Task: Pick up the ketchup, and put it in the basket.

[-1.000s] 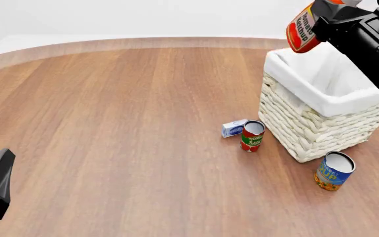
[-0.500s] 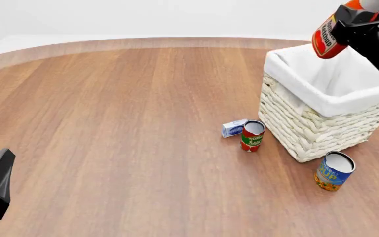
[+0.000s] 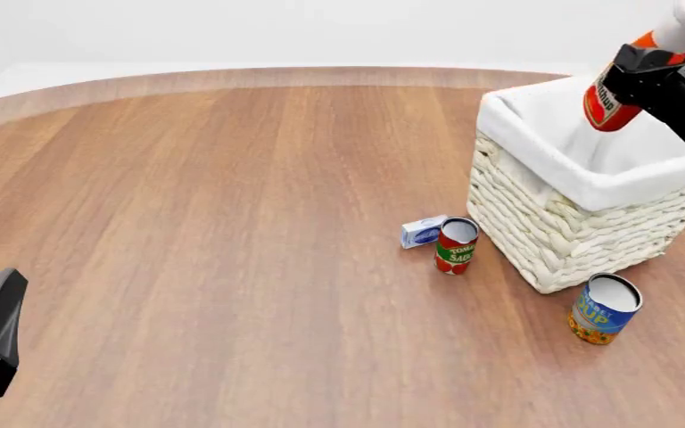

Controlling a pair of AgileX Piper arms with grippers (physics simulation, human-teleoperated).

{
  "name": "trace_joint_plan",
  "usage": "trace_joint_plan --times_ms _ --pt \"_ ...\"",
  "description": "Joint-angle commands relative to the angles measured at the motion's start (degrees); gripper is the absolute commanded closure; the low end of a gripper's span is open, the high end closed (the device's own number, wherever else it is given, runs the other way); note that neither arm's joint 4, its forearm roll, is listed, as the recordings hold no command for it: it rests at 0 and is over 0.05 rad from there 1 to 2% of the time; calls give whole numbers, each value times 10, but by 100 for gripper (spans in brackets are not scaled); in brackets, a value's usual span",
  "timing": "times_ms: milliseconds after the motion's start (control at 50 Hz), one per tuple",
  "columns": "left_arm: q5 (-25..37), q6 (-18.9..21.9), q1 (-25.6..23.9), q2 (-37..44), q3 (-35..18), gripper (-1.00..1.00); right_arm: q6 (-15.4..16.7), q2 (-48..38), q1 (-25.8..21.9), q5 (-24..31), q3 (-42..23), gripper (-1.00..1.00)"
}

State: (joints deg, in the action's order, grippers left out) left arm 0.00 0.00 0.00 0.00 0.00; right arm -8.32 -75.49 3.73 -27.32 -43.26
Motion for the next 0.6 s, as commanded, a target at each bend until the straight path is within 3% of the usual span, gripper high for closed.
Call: trace_joint_plan --times_ms 20,600 --pt "0 0 0 0 0 -100 3 -45 16 -8 -15 100" --pt "0 0 0 0 0 -100 46 -84 4 4 -37 100"
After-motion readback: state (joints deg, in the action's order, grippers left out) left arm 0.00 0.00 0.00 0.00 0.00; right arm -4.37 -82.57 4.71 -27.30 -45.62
